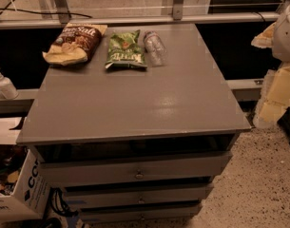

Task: Pick green jalapeno chip bag

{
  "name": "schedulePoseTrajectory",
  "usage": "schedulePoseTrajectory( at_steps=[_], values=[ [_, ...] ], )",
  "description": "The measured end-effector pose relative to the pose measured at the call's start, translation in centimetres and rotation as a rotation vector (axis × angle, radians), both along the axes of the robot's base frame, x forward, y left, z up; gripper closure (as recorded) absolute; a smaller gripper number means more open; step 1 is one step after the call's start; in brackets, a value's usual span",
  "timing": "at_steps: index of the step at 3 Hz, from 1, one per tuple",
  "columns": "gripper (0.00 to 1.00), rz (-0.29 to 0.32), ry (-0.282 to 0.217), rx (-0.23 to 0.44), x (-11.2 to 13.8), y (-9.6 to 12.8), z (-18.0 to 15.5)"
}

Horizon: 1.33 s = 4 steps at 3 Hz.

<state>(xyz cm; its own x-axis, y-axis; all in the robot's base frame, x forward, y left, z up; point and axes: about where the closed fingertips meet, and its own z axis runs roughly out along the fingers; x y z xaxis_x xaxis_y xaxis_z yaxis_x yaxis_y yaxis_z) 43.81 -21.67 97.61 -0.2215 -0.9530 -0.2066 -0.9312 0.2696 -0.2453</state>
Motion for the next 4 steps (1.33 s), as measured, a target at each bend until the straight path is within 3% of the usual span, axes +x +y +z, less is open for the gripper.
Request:
schedulePoseTrajectory(
  at_steps=[2,3,4],
  values=[
    [0.00,0.026,-0.022,0.014,0.3,0.6,-0.4],
    [0.00,0.076,-0.044,0.064,1.9,2.0,-2.2],
    [0.00,0.156,-0.090,0.143,5.0,4.6,-4.1]
  ],
)
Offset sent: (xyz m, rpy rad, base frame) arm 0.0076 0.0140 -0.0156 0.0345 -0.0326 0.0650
